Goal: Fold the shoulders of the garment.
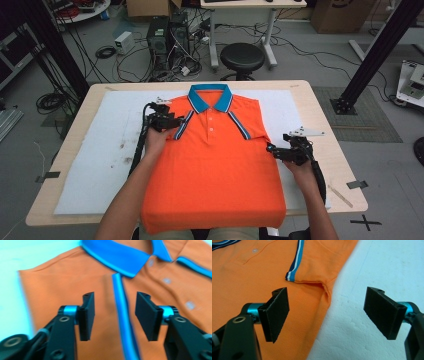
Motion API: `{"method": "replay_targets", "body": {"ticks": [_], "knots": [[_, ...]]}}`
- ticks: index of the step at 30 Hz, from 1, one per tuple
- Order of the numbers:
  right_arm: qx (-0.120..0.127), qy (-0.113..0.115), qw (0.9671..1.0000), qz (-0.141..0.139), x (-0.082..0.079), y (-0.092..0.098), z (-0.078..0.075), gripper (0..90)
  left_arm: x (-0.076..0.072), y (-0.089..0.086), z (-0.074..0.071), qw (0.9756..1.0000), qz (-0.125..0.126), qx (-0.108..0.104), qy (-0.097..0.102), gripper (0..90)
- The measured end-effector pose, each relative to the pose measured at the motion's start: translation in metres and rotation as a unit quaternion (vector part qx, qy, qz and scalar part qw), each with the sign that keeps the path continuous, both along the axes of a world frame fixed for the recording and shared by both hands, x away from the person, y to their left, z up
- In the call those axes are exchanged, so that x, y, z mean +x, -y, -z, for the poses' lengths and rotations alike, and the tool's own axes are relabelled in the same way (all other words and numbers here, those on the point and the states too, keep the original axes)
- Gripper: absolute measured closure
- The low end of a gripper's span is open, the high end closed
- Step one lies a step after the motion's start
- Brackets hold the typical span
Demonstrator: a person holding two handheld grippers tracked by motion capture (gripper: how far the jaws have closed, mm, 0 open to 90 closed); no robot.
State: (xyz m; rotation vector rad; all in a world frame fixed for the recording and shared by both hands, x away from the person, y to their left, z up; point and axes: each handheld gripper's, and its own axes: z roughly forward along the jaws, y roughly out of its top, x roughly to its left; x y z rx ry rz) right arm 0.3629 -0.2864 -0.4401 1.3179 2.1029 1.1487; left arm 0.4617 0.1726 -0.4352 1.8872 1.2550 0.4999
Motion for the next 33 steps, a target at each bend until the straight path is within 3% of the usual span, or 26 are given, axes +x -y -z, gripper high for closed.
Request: {"method": "replay_targets", "body": {"ticks": [2, 6, 11, 14, 17, 20, 21, 24, 33], "knots": [[-0.001, -0.001, 1.0000, 0.001, 0.000, 0.000, 0.001, 20.8, -0.008, -0.013, 0.006, 0.9999, -0.009, 0.005, -0.003, 55.0], [-0.003, -0.002, 1.0000, 0.001, 0.000, -0.001, 0.001, 20.8, -0.012, -0.020, 0.015, 0.9995, -0.005, 0.022, -0.023, 56.1], [-0.002, -0.001, 1.0000, 0.000, 0.001, -0.002, 0.001, 20.8, -0.016, -0.017, 0.015, 0.9991, 0.000, 0.042, -0.010, 53.1], [-0.003, 0.000, 1.0000, 0.000, 0.002, -0.003, 0.000, 20.8, -0.021, -0.023, 0.010, 0.9999, -0.001, 0.000, 0.017, 40.7], [-0.004, -0.001, 1.0000, 0.001, 0.003, -0.005, -0.001, 20.7, -0.027, -0.032, 0.007, 0.9978, 0.007, -0.046, 0.048, 20.9], [-0.005, 0.006, 1.0000, 0.003, 0.005, -0.010, -0.003, 20.7, -0.034, -0.041, 0.004, 0.9953, 0.009, -0.071, 0.065, 19.9], [-0.008, 0.008, 0.9999, 0.002, 0.006, -0.011, -0.003, 20.7, -0.034, -0.041, 0.004, 0.9953, 0.009, -0.071, 0.065, 19.9], [-0.018, 0.001, 0.9998, -0.004, 0.008, -0.014, -0.003, 20.8, -0.042, -0.050, 0.002, 0.9921, 0.017, -0.089, 0.088, 20.3], [-0.021, 0.000, 0.9998, -0.007, 0.005, -0.015, -0.004, 20.8, -0.051, -0.057, 0.005, 0.9926, 0.011, -0.087, 0.084, 20.3]]}}
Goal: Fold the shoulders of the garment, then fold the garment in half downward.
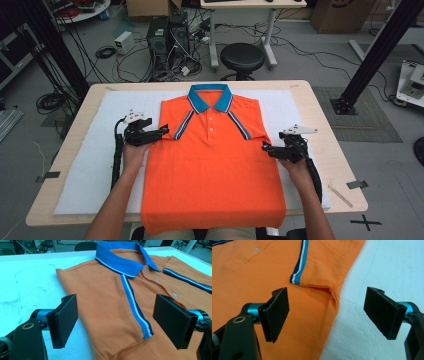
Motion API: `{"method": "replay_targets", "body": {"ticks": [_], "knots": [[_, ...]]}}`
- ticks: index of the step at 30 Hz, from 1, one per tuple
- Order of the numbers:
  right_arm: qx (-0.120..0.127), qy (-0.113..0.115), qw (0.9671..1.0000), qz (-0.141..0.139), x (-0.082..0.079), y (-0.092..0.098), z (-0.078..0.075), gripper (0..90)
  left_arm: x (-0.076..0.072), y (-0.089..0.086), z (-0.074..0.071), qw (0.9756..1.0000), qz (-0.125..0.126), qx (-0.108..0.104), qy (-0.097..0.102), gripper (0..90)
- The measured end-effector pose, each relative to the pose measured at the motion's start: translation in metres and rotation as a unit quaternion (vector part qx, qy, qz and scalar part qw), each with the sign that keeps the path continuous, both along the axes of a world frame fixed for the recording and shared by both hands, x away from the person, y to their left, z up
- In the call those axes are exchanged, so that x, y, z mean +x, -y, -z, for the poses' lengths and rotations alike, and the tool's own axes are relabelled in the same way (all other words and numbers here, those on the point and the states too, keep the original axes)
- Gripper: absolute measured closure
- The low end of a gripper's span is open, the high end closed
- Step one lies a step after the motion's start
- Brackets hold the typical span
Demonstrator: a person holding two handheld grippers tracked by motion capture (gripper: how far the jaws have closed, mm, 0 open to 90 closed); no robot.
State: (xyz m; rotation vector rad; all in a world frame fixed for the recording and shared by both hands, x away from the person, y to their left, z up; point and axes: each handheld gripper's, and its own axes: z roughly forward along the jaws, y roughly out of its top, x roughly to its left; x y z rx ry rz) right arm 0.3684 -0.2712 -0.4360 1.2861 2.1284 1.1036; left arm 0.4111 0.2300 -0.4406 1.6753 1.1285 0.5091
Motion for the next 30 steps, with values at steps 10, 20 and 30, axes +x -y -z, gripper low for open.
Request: {"method": "replay_targets", "body": {"ticks": [10, 20, 30], "knots": [[0.002, 0.002, 1.0000, 0.003, 0.000, 0.000, -0.001, 20.7, -0.011, -0.005, -0.002, 1.0000, 0.005, 0.002, 0.007, 20.3], [-0.005, -0.003, 1.0000, 0.006, 0.000, -0.002, 0.001, 21.1, -0.025, -0.014, 0.001, 0.9996, 0.004, 0.007, -0.028, 22.1], [-0.018, -0.010, 0.9998, 0.005, -0.011, 0.000, 0.003, 44.9, -0.054, -0.019, 0.010, 0.9971, -0.012, 0.033, -0.067, 25.4]]}}
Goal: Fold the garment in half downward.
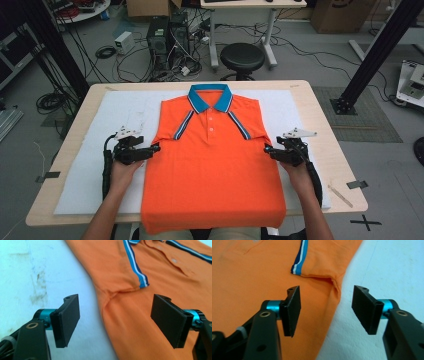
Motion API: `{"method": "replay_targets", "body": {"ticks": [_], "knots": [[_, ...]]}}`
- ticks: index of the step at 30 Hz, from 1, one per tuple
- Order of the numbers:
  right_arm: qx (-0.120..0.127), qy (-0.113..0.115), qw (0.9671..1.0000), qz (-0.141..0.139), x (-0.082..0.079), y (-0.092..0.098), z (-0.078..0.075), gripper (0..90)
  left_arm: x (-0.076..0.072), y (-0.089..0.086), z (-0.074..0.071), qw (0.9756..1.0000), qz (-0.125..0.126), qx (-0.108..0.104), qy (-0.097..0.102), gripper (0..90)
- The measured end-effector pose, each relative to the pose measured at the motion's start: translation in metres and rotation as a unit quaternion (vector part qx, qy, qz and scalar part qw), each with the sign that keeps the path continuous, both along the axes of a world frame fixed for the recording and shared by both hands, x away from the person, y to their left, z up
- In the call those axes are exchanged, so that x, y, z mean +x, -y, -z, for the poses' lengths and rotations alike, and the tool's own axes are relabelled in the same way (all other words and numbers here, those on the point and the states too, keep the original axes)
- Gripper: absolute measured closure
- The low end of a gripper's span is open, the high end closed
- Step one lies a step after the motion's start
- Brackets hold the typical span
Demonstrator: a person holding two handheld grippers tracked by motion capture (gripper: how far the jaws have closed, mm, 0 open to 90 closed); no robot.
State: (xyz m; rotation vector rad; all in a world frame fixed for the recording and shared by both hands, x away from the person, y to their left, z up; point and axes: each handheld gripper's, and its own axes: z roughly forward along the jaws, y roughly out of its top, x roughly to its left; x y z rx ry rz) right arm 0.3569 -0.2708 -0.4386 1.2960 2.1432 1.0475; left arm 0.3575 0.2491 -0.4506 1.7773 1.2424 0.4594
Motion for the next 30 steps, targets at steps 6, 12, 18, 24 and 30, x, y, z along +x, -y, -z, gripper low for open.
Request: {"method": "replay_targets", "body": {"ticks": [6, 12, 18, 24, 30], "knots": [[-0.011, -0.011, 0.9998, 0.009, -0.011, 0.001, 0.000, 57.8, -0.017, -0.002, 0.002, 0.9996, -0.001, -0.004, -0.030, 39.2], [-0.019, -0.033, 0.9992, 0.008, -0.020, -0.001, 0.005, 65.0, -0.031, 0.004, 0.004, 0.9986, 0.010, 0.007, -0.051, 51.1], [-0.034, -0.056, 0.9978, 0.012, -0.025, -0.003, 0.011, 71.2, -0.040, 0.012, 0.003, 0.9980, -0.008, 0.044, -0.045, 62.4], [-0.033, -0.055, 0.9979, 0.004, -0.027, -0.003, 0.010, 88.5, -0.044, 0.009, 0.003, 0.9975, -0.021, 0.047, -0.049, 86.0], [-0.022, -0.047, 0.9986, 0.009, -0.034, 0.002, 0.005, 88.8, -0.048, 0.002, 0.000, 0.9983, -0.013, 0.033, -0.046, 86.6]]}}
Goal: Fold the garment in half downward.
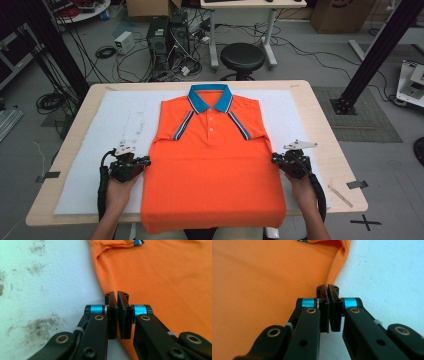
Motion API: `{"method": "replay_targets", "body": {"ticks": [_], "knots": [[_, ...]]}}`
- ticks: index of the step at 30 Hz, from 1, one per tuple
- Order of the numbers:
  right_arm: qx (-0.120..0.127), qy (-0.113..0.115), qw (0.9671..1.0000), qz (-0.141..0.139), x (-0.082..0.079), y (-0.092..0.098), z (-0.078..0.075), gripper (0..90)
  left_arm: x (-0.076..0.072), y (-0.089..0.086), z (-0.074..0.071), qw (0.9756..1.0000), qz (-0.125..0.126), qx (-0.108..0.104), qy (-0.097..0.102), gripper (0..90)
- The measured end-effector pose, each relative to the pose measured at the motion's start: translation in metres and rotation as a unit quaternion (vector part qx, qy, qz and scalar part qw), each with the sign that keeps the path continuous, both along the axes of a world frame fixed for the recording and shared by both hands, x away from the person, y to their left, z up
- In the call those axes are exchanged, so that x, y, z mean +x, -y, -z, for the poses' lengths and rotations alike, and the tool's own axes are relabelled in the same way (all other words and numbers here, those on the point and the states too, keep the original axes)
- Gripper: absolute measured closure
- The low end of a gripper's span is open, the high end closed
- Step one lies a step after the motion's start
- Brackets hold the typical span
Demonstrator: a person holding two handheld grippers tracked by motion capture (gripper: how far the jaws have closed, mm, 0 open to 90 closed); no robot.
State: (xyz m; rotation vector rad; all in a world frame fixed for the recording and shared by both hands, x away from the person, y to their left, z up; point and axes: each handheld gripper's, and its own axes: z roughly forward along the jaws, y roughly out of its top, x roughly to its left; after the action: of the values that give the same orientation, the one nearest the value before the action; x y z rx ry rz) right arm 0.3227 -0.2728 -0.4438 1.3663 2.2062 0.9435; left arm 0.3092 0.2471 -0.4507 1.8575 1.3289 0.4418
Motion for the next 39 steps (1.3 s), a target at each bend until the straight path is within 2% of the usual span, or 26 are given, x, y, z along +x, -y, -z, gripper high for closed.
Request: {"method": "replay_targets", "body": {"ticks": [3, 4, 5, 7, 11, 15, 16, 21, 23, 24, 26, 28, 31, 37, 39], "knots": [[0.008, 0.005, 1.0000, -0.001, -0.002, 0.003, -0.002, 88.6, -0.001, -0.004, 0.000, 0.9998, 0.008, -0.017, 0.006, 85.5], [0.012, 0.005, 0.9999, 0.000, -0.003, 0.003, -0.002, 86.9, -0.003, -0.005, 0.001, 0.9997, 0.008, -0.022, 0.004, 79.1], [0.014, 0.009, 0.9999, 0.001, -0.003, 0.003, -0.002, 81.4, -0.004, -0.006, 0.001, 0.9995, 0.009, -0.031, 0.001, 67.6], [0.021, 0.009, 0.9997, 0.000, -0.006, 0.002, -0.003, 72.7, -0.010, -0.007, 0.001, 0.9992, 0.014, -0.037, -0.001, 57.5], [0.021, 0.011, 0.9997, -0.004, -0.017, 0.001, -0.004, 66.3, -0.023, -0.010, 0.004, 0.9985, 0.013, -0.052, -0.008, 54.9], [0.008, 0.005, 0.9999, -0.004, -0.029, 0.001, -0.001, 62.2, -0.033, -0.007, 0.005, 0.9988, 0.007, -0.048, -0.009, 56.4], [0.005, 0.003, 1.0000, -0.003, -0.031, 0.001, 0.000, 61.5, -0.040, -0.005, 0.006, 0.9990, 0.005, -0.044, -0.001, 56.7], [0.005, -0.008, 0.9999, -0.005, -0.041, 0.003, 0.005, 62.2, -0.051, 0.000, 0.007, 0.9995, 0.008, -0.030, 0.006, 58.4], [0.001, -0.010, 0.9999, -0.004, -0.046, 0.003, 0.006, 68.4, -0.059, 0.005, 0.007, 0.9998, 0.007, -0.005, 0.018, 64.7], [0.002, -0.010, 0.9999, -0.005, -0.046, 0.003, 0.005, 74.2, -0.061, 0.007, 0.008, 0.9997, 0.004, 0.005, 0.023, 72.7], [0.011, -0.015, 0.9998, -0.011, -0.046, 0.004, 0.006, 86.7, -0.062, 0.008, 0.007, 0.9997, 0.010, 0.005, 0.021, 84.9], [0.005, -0.014, 0.9997, -0.017, -0.047, 0.002, 0.005, 88.5, -0.062, 0.009, 0.006, 0.9996, 0.016, 0.013, 0.021, 86.6], [-0.004, -0.007, 0.9998, -0.019, -0.051, 0.001, 0.002, 88.7, -0.064, 0.007, 0.004, 0.9997, 0.018, 0.003, 0.014, 86.9], [0.012, 0.013, 0.9997, -0.020, -0.065, 0.008, -0.010, 88.8, -0.073, -0.007, -0.005, 0.9989, 0.025, -0.038, 0.014, 86.9], [0.016, 0.018, 0.9995, -0.021, -0.070, 0.010, -0.014, 88.7, -0.077, -0.009, -0.007, 0.9986, 0.027, -0.044, 0.013, 87.0]]}}
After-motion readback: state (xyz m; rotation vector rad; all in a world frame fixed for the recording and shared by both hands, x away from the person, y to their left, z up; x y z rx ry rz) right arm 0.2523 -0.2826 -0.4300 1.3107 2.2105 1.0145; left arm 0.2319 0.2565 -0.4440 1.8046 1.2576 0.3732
